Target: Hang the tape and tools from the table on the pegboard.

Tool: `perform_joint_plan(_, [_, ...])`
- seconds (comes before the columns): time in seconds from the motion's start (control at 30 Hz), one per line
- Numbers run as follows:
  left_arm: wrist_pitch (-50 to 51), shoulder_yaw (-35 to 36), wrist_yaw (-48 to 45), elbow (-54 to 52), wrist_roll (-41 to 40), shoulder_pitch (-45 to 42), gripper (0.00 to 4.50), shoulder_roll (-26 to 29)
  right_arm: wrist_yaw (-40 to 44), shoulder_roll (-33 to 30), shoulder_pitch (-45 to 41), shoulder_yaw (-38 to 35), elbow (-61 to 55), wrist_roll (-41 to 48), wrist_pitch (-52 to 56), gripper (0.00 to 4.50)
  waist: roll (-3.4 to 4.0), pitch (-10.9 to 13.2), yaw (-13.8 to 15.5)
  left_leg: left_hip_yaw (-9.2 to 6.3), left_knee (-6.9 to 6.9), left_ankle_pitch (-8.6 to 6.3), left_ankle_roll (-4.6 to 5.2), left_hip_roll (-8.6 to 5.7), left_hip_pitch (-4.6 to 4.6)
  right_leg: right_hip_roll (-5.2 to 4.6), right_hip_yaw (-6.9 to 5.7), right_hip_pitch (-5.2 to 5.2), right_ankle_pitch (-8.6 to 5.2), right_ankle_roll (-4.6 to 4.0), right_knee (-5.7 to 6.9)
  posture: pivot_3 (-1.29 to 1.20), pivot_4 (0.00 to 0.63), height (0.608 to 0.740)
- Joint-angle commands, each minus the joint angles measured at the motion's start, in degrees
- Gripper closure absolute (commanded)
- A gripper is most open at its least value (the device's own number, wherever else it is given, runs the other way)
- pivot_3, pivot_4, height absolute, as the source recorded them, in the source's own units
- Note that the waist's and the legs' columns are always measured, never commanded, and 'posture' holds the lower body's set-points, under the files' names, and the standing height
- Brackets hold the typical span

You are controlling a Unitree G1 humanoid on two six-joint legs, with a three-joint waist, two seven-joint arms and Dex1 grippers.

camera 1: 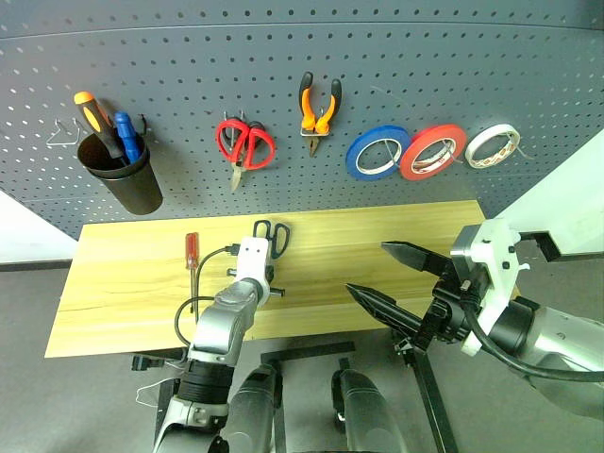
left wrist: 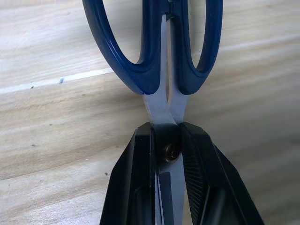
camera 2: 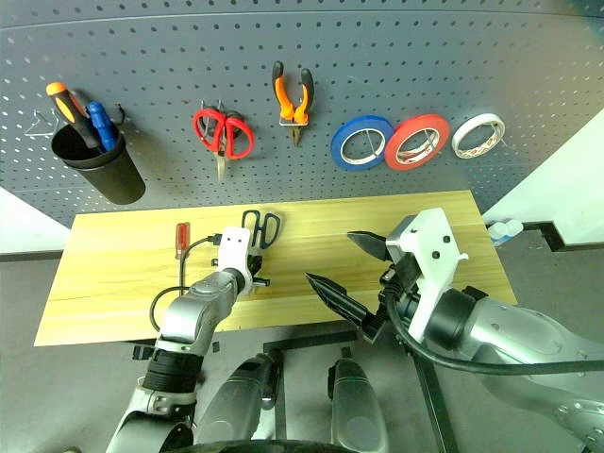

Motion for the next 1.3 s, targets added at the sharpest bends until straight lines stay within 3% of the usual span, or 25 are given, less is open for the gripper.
perform_joint_plan(0.03, [-0.6, -2.1, -2.2, -4.7, 0.0, 1.2, 4.01, 1.4, -0.2, 0.6, -0.2, -0.2, -1.6, -0.5, -0.7, 0.0, 0.01, 0.0, 0.0, 0.0, 0.0, 0.0, 0.0, 0.0, 0.0, 0.0, 0.0, 0.0, 0.0, 0.0, 0.0, -0.11, 0.277, 0.74])
perform_joint_plan(0.43, [-3.9, -5.5, -7.6, -9.9, -0.2, -0.7, 4.01, 4.7, 0.7, 1.7, -0.1, -0.1, -1.3, -1.9, -1.0, 0.0, 0.02, 0.0, 0.1, 0.0, -0.01, 0.0, 0.0, 0.0, -0.02, -0.01, 0.0, 0.0, 0.0, 0.0, -0.03, -0.1, 0.263, 0.74])
perform_joint_plan(0.73, [-8.6, -6.8, -11.1, -11.7, 0.6, -0.9, 4.01, 8.3, 4.8, 3.3, 1.7, -5.0, -0.9, -1.4, -2.4, 0.0, 0.04, 0.0, 0.1, 0.01, -0.02, 0.0, 0.0, 0.0, 0.0, 0.0, 0.0, -0.01, 0.0, 0.0, -0.02, -0.09, 0.251, 0.74])
perform_joint_plan(1.07, [-19.9, -7.6, -16.2, -12.8, 2.3, -0.5, 4.01, 15.0, 11.9, 6.7, 9.9, -15.0, 0.2, -2.4, -3.6, 0.0, 0.17, -0.1, 0.2, 0.02, -0.02, 0.0, 0.0, -0.01, 0.06, -0.01, 0.0, 0.06, 0.01, 0.0, -0.02, -0.09, 0.225, 0.74])
perform_joint_plan(1.3, [-29.0, -7.2, -19.4, -16.0, 3.2, 2.7, 4.01, 19.0, 12.9, 7.7, 11.0, -14.5, 0.7, -6.0, -3.2, 0.0, 0.55, -0.4, 0.1, 0.05, -0.02, 0.01, -0.01, -0.01, 0.09, 0.0, 0.02, 0.05, 0.01, 0.0, 0.02, -0.08, 0.206, 0.74])
